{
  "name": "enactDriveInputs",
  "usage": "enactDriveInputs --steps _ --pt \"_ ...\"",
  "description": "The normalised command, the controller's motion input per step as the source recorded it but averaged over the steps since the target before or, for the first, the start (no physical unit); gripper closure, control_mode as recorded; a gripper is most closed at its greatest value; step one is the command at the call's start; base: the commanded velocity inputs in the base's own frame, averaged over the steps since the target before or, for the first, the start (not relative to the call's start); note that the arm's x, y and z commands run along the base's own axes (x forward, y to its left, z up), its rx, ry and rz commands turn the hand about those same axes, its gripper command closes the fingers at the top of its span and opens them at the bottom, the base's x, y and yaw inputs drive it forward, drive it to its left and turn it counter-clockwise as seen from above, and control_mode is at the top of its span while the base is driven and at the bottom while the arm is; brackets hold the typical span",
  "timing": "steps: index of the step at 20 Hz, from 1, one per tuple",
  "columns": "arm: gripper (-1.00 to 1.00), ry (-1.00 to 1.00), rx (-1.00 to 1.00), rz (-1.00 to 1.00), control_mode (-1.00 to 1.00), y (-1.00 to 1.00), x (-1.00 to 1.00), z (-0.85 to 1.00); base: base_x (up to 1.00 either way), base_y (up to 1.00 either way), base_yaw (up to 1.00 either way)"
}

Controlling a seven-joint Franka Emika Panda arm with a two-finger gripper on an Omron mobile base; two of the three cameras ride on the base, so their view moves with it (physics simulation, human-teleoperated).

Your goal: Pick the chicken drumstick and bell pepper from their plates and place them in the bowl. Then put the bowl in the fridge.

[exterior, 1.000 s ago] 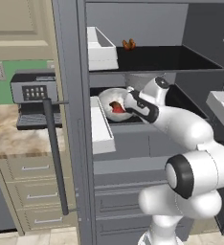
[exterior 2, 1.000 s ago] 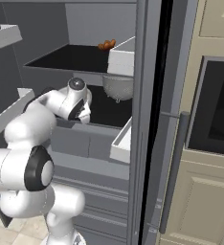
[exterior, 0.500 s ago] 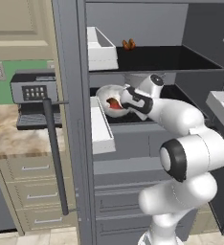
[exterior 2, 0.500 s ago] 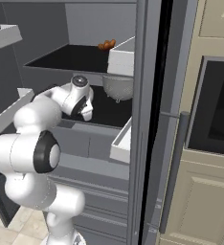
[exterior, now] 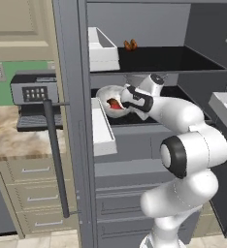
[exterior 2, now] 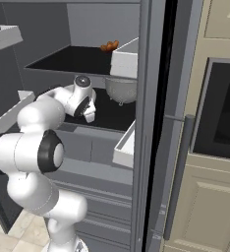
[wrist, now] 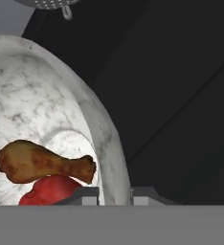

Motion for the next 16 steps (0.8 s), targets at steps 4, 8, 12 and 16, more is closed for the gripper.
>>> enactDriveInputs --steps 4,8,12,16 --pt "-1.00 0.00 0.00 0.00 -1.00 0.02 0.10 -0.03 0.00 0.00 0.00" --pt "-1.00 -0.01 0.00 0.00 -1.00 0.01 -0.06 0.00 0.00 0.00 0.00" --pt "-1.00 -0.06 0.02 0.00 -1.00 0.00 -0.13 0.00 0.00 0.00 0.00" --pt "-1.00 -0.11 0.04 0.00 -1.00 0.01 -0.19 0.03 0.00 0.00 0.00"
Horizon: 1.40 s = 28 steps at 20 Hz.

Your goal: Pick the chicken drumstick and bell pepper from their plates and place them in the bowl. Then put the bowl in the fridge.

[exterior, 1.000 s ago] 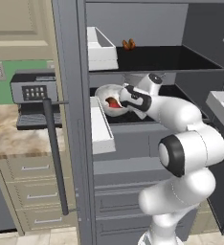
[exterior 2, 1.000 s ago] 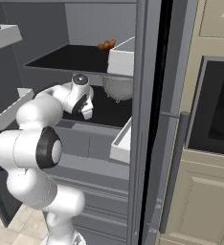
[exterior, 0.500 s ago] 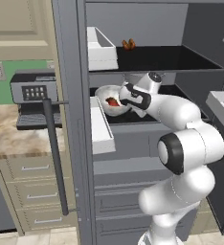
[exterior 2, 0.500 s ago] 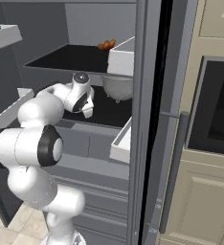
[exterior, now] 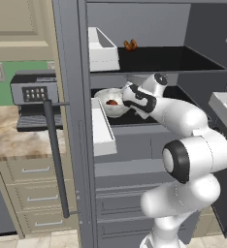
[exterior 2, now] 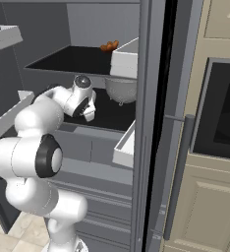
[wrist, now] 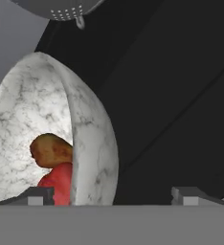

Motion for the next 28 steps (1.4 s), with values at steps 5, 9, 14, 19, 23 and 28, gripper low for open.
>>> enactDriveInputs --steps 5,9,14,19,23,28 --pt "-1.00 -0.16 0.08 0.00 -1.00 0.04 -0.21 0.15 0.00 0.00 0.00" --pt "-1.00 -0.16 0.04 0.02 -1.00 0.08 -0.26 0.20 0.00 0.00 0.00" --pt "-1.00 -0.03 0.02 0.05 -1.00 0.04 -0.43 0.29 0.00 0.00 0.00" --pt "-1.00 0.00 0.00 0.01 -1.00 -0.01 -0.60 0.32 0.00 0.00 0.00" --pt "-1.00 0.00 0.00 0.00 -1.00 -0.10 -0.73 0.21 0.00 0.00 0.00" --pt "-1.00 0.00 0.00 -0.07 -1.00 -0.10 -0.73 0.11 0.00 0.00 0.00"
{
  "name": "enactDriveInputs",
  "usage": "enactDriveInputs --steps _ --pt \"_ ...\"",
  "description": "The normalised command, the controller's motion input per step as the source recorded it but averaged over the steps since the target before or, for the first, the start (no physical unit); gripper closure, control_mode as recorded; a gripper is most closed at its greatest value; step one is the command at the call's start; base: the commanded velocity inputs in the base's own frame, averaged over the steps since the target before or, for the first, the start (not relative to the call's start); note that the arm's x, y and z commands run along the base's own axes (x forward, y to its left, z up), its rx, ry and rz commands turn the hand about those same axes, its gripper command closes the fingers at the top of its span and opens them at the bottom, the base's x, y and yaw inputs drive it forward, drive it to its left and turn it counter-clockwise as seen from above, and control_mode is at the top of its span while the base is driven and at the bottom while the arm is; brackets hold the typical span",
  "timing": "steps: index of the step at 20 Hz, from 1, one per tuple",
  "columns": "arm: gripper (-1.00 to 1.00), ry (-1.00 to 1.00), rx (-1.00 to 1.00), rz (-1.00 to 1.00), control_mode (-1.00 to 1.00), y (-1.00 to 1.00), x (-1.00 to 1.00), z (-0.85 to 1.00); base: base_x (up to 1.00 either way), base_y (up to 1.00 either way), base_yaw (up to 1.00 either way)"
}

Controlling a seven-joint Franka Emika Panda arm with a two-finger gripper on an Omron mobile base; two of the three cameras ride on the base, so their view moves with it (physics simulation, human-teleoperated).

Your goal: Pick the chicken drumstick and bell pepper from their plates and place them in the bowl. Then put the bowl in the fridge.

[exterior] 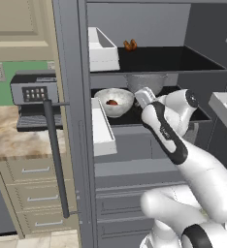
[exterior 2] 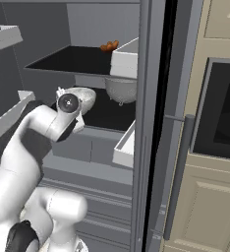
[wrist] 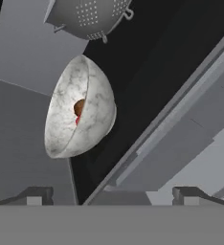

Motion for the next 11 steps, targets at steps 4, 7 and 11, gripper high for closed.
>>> enactDriveInputs --steps 4,7,11 --pt "-1.00 0.00 0.00 -0.08 -1.00 -0.09 -0.71 0.07 0.00 0.00 0.00" --pt "-1.00 0.01 0.00 -0.08 -1.00 -0.09 -0.74 0.03 0.00 0.00 0.00" --pt "-1.00 0.03 0.00 -0.08 -1.00 -0.12 -0.76 0.00 0.00 0.00 0.00"
